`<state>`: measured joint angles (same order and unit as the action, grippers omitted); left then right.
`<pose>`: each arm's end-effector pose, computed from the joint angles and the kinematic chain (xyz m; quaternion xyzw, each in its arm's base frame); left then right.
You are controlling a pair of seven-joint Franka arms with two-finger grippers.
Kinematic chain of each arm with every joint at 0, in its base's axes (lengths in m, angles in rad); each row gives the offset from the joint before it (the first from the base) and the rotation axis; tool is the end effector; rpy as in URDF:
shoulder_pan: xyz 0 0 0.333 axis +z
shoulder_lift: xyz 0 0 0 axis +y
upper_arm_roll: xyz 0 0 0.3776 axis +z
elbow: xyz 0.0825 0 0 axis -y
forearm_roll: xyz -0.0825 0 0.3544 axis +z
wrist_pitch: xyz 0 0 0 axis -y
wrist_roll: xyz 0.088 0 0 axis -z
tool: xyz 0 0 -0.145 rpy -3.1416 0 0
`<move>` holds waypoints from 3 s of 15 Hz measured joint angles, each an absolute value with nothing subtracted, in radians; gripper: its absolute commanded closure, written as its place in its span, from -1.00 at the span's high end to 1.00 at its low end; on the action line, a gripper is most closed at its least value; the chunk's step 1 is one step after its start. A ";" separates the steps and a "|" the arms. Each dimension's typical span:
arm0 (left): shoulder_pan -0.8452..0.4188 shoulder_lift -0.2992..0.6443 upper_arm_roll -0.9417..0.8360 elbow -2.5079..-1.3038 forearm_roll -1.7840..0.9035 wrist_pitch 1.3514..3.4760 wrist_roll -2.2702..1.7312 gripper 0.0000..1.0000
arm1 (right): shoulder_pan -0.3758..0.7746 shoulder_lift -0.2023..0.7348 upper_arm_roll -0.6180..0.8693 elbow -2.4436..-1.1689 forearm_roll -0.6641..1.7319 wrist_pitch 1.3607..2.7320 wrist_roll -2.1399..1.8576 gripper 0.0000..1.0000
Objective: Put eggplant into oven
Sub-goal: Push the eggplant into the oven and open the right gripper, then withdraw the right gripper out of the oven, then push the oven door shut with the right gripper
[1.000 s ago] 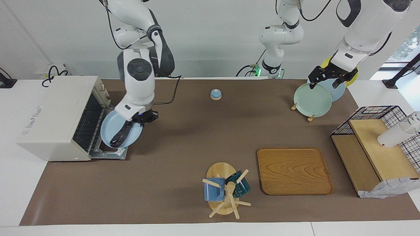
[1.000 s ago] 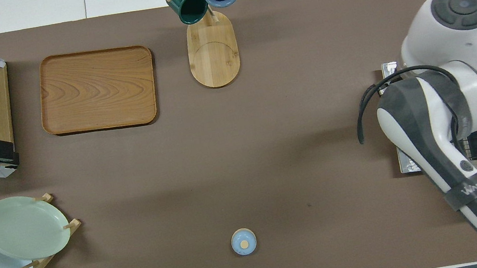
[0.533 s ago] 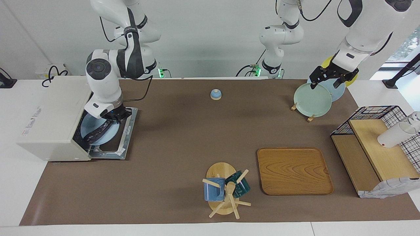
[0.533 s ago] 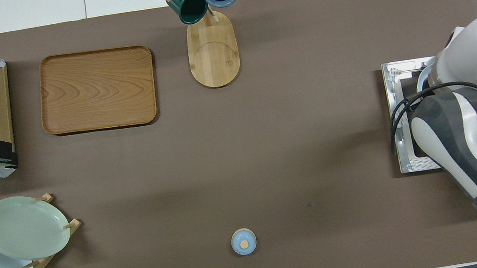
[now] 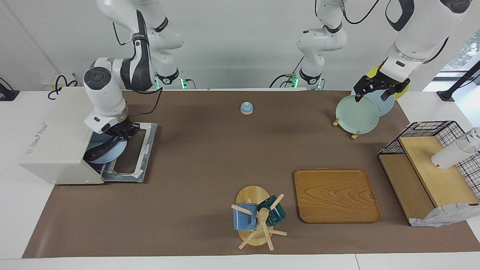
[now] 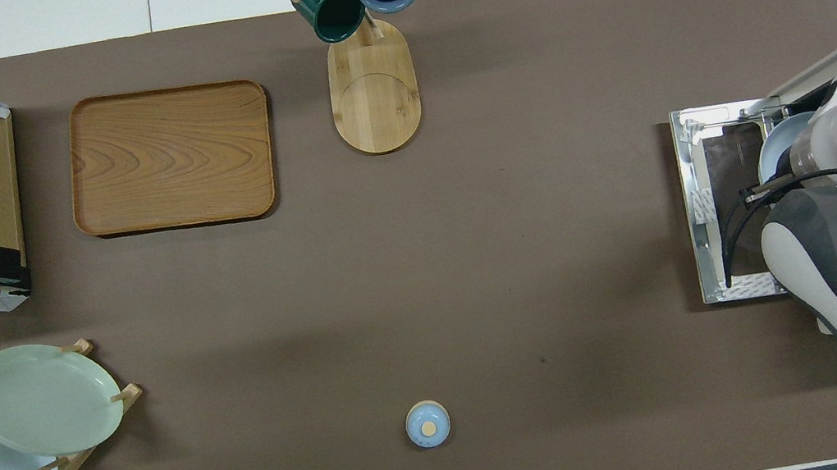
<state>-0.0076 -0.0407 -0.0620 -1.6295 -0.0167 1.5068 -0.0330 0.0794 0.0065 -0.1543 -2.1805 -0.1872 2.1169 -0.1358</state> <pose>0.4973 -0.0379 0.6380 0.9990 -0.0184 -0.0413 0.0050 0.4978 -0.0519 0.4229 0.9930 0.0816 -0.0429 0.0745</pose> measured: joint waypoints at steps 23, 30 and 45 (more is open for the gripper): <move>-0.008 -0.041 -0.062 -1.630 -0.017 1.507 -0.033 1.00 | 0.216 0.174 -0.140 -2.156 -0.101 2.265 0.088 -1.00; -0.008 -0.041 -0.062 -1.630 -0.017 1.507 -0.033 1.00 | 0.195 0.174 -0.140 -2.180 -0.103 2.285 0.088 -1.00; -0.008 -0.041 -0.062 -1.630 -0.017 1.507 -0.033 1.00 | 0.092 0.050 -0.141 -1.935 -0.198 1.881 -0.193 -1.00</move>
